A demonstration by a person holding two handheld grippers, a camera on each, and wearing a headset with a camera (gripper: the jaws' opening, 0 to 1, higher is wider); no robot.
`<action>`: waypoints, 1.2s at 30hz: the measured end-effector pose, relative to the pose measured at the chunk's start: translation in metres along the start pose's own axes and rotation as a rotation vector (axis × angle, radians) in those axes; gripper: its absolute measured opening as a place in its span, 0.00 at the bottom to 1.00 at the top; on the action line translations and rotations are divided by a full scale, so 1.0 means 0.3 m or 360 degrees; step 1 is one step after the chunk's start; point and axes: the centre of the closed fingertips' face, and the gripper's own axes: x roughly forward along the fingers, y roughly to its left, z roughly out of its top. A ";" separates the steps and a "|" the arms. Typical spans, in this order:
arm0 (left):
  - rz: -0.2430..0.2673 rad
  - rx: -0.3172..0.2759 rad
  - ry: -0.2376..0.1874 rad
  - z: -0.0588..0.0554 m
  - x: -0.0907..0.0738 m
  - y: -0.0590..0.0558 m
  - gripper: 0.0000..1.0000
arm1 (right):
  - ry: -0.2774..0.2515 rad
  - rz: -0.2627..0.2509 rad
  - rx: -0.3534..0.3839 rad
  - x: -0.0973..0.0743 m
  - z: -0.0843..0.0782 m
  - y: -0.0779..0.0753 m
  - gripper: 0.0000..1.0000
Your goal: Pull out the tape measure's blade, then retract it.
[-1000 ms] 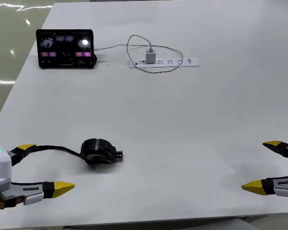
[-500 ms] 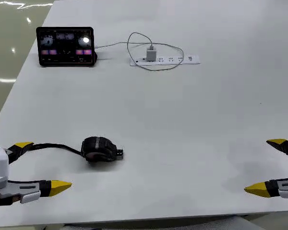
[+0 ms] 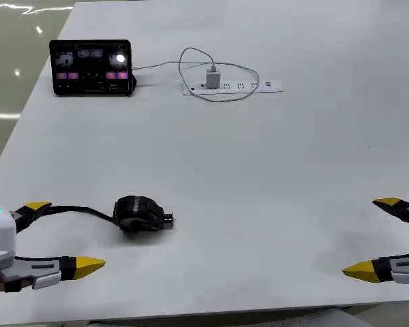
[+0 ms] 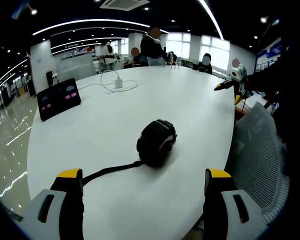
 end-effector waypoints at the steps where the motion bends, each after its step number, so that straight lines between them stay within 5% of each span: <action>1: 0.0002 0.0002 0.0000 0.001 0.000 0.000 0.99 | 0.0000 -0.0002 0.0000 -0.001 0.001 -0.001 0.99; 7: 0.0006 0.0056 0.0043 0.003 0.018 -0.002 0.99 | -0.0002 0.0006 -0.0020 0.006 0.010 0.013 0.99; 18: -0.0018 0.0118 0.0043 0.092 0.079 0.000 0.99 | -0.0013 -0.0003 -0.0004 0.016 0.009 0.043 0.99; 22: -0.0021 0.0087 0.0109 0.065 0.077 0.001 0.99 | 0.0008 0.0000 0.0010 0.022 -0.009 0.047 0.99; 29: -0.0091 0.0019 0.0107 0.032 0.047 -0.050 0.97 | 0.0008 -0.0012 0.0012 0.014 -0.004 0.045 0.99; 36: -0.0085 0.0034 0.0122 0.011 0.037 -0.056 0.99 | 0.0024 -0.0011 0.0003 0.011 -0.013 0.048 0.99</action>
